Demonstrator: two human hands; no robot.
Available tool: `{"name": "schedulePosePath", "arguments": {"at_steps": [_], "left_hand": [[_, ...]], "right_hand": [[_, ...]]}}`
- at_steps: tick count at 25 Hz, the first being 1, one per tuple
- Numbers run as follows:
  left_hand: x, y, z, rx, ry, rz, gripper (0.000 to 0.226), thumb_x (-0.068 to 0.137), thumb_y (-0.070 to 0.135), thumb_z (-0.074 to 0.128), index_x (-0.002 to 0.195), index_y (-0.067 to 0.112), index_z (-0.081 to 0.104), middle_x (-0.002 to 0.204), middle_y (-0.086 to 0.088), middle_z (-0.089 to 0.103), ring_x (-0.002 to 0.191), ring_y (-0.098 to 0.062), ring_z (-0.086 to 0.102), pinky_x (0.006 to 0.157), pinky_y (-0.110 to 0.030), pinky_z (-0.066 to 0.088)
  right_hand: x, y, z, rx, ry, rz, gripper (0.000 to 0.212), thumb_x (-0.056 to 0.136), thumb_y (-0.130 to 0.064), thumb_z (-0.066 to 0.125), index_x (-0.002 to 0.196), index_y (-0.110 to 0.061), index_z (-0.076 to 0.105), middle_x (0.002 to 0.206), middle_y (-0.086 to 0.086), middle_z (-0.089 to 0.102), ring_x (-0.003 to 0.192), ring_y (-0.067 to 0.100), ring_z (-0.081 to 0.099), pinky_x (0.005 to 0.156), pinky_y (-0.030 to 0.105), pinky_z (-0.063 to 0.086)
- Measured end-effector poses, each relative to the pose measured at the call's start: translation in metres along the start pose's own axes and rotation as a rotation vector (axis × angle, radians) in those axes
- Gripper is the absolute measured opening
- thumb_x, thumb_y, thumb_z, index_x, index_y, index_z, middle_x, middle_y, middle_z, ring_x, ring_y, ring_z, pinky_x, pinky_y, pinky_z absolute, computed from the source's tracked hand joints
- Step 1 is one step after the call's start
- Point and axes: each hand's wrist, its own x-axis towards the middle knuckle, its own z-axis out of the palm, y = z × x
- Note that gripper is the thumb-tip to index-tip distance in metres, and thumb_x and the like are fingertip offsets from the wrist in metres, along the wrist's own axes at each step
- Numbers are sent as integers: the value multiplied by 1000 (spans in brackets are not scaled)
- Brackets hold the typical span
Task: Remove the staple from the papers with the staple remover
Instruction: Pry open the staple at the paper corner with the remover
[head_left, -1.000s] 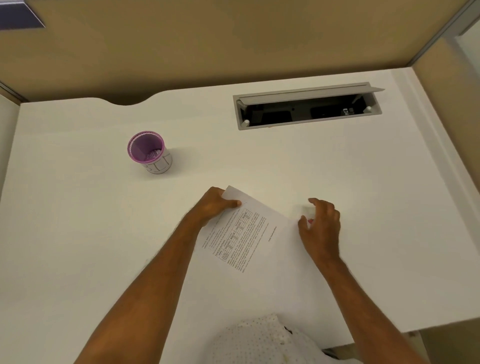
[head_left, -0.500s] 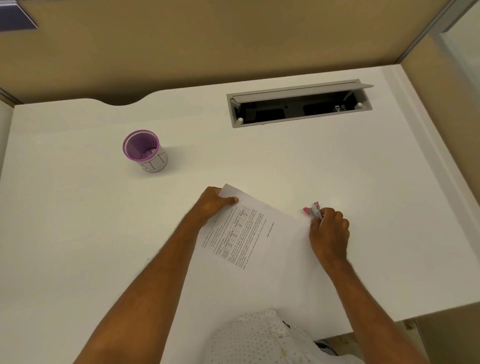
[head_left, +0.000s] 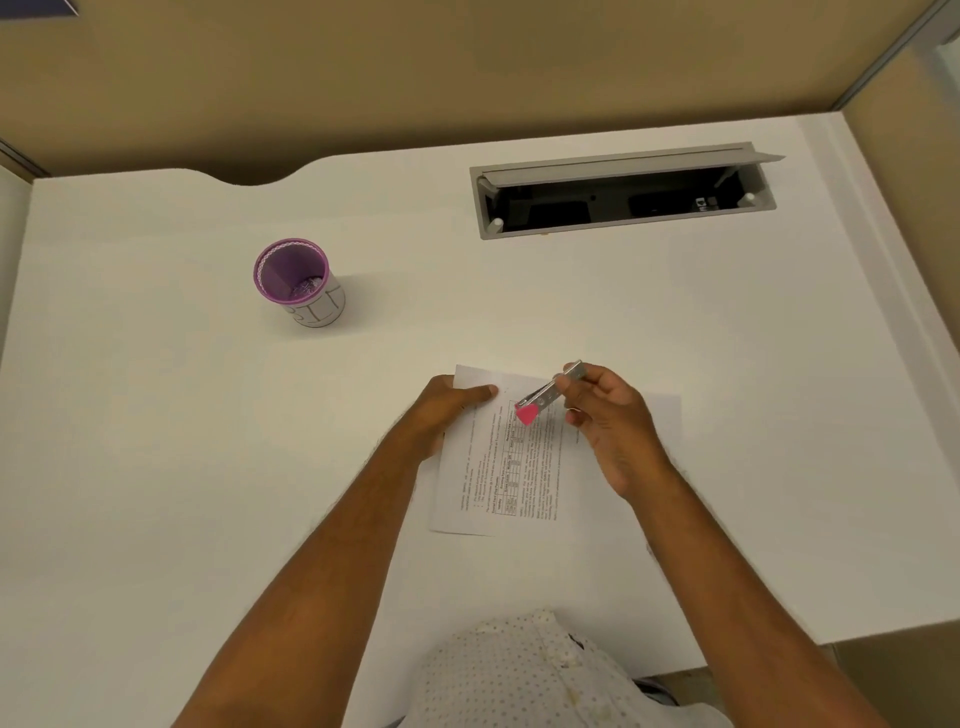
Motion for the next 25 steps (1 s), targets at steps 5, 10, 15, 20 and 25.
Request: {"name": "schedulePosePath", "arguments": {"at_steps": [5,10,15,20,25], "left_hand": [[2,-7,3,-62,-37,-7,27,89,33,76,109,16,76,103,-15,81,91,-36,79,72,-41,65],[4,-9,6,-36,-28,-9,29,88,34,75,108,14,74,100,-13,81,89,-34,79,73,-41,65],[7,-9,6,-111,-25,-54,30,87,28,77,111,10,76,104,-16,81,95,-37,78,85,-51,64],[8,-6,6,-121,-15,-86,39,87,28,79,119,6,73,108,-17,80,101,-40,76,93,-55,60],[5,0,11,-74,-35,-44,42,85,30,84,118,7,74,106,-14,81,99,-36,77,89,-48,63]], "right_hand": [[5,16,7,400,-143,267,30,97,-31,68,120,-13,76,94,2,72,90,18,71,85,38,62],[10,28,5,216,-127,250,35,100,-34,58,126,-16,73,94,2,68,71,13,63,62,28,56],[19,44,-1,-280,-6,-9,19,95,-28,70,113,-26,70,98,-1,77,73,12,67,58,27,50],[24,63,-4,-699,51,-324,24,89,-24,75,110,-34,71,108,-15,70,98,2,68,81,14,54],[24,75,1,-787,68,-400,24,88,-25,77,108,-34,68,105,-18,67,95,4,66,77,16,55]]}}
